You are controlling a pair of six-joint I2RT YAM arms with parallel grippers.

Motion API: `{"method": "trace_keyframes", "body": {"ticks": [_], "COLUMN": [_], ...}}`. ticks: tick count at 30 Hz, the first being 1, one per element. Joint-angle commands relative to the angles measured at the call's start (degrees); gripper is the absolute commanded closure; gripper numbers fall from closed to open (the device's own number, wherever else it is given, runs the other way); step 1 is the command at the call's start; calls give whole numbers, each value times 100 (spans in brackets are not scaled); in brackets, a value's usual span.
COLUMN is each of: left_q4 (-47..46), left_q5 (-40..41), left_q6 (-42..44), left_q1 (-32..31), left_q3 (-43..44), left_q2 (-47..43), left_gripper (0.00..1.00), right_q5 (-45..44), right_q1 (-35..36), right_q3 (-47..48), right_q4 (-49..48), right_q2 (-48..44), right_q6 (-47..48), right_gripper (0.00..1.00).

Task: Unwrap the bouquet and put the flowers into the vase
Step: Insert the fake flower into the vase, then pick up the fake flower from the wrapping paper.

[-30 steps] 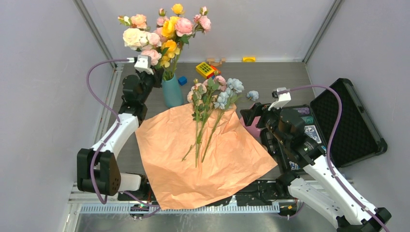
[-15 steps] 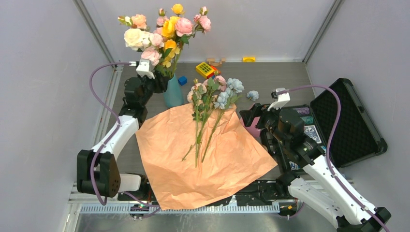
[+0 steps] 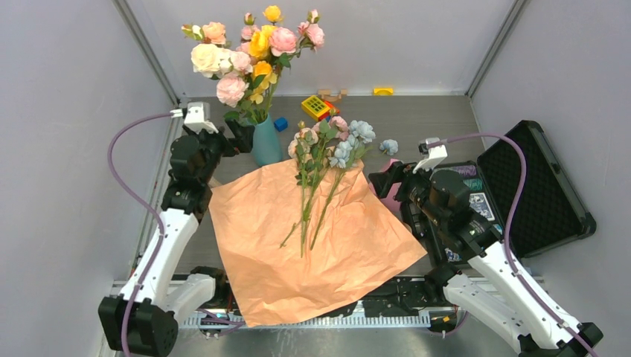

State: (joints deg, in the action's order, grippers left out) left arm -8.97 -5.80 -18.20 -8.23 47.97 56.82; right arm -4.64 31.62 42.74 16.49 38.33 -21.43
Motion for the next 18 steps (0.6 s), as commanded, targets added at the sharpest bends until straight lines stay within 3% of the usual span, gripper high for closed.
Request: {"method": "trace_keyframes", "body": {"ticks": [1,5,10,18], "left_q4": [1846,3219,3740,3730], "left_q5": [449,-346,-1312,-901], "left_q6": [-904,-629,86,559], "left_q1": [23,23,23,23], "left_q3": [525,1124,1233,547], "left_q2": [-484,-485,-566,-1093], "left_gripper": [1,0,0,0], "right_q5": [181,294,882,514], "right_q1": [-21,-24,-3,579], "right_q3": [373,660,508,462], "right_q4": [228,613,456,63], "right_q2": [9,292,696,2026], "right_q6": [-242,-632,-1188,-1794], "right_gripper": [16,18,26,32]}}
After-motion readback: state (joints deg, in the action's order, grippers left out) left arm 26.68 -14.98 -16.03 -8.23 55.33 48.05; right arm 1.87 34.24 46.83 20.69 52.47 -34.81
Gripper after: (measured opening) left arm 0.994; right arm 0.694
